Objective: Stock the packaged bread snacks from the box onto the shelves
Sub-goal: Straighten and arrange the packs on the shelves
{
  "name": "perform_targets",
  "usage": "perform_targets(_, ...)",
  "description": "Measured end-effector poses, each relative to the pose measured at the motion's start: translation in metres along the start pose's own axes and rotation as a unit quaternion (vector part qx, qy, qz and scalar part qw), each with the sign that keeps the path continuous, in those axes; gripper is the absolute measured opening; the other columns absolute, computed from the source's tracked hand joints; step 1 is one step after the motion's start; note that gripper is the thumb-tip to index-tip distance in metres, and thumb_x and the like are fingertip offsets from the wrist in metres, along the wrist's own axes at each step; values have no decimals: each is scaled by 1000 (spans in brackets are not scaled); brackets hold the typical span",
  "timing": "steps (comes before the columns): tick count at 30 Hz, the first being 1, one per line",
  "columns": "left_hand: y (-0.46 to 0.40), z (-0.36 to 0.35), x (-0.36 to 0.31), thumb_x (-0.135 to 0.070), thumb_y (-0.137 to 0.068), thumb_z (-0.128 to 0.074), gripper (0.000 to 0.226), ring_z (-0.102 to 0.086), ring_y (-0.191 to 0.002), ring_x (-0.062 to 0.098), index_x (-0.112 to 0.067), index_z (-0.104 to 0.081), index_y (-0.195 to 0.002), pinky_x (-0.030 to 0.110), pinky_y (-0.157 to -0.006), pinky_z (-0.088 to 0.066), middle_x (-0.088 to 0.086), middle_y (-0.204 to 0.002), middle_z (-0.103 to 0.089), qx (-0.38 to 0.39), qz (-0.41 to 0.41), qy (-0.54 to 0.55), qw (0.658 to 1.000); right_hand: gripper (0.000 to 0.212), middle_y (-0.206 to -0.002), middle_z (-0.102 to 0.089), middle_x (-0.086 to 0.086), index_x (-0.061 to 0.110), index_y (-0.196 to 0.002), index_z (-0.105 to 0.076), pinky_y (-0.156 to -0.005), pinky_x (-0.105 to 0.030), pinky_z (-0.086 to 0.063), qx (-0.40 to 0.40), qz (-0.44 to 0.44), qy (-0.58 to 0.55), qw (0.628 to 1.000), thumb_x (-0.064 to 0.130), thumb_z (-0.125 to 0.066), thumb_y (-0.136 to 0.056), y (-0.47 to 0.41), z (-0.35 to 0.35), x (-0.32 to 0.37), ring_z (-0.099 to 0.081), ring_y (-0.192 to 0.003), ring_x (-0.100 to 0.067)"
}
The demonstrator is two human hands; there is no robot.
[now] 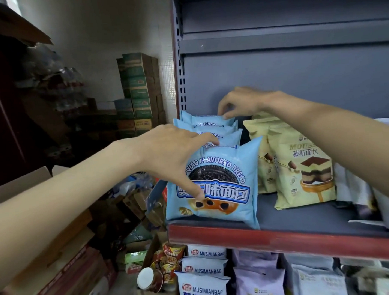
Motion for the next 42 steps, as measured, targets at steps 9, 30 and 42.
perform_targets(9, -1, -7, -10, -90, -59, -43, 112, -50, -115, 20, -27, -16, -148, 36, -100, -35, -3, -130, -51, -67, 20, -93, 993, 40, -116, -63, 8, 30, -123, -56, -84, -24, -38, 118, 1, -81, 990, 43, -64, -86, 13, -10, 25, -54, -100, -10)
perform_targets(30, 21, -72, 4, -58, -54, -81, 101, -60, -110, 0, -47, -23, -135, 22, -90, -52, -29, -118, -60, -151, 138, 683, 701, 115, -120, -16, 59, 33, -149, -5, -100, -5, -29, -259, -86, -528, 805, 40, -81, -62, 156, -64, 130, -25, -119, 31)
perform_targets(42, 27, -77, 4, -40, -54, -82, 132, -63, -109, 11, -48, 15, -144, 40, -91, -53, -3, -147, -39, -205, 200, 682, 673, 112, -151, -22, 12, 40, -147, -9, -115, -39, -31, -263, -101, -507, 814, 51, -81, -61, 153, -66, 135, -25, -139, -2)
Point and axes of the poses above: each hand's wrist, its own y-axis away from the middle knuckle, its own z-axis out of the back of the hand, x = y × z, the point moved 3 cm from there along -y, towards the middle knuckle
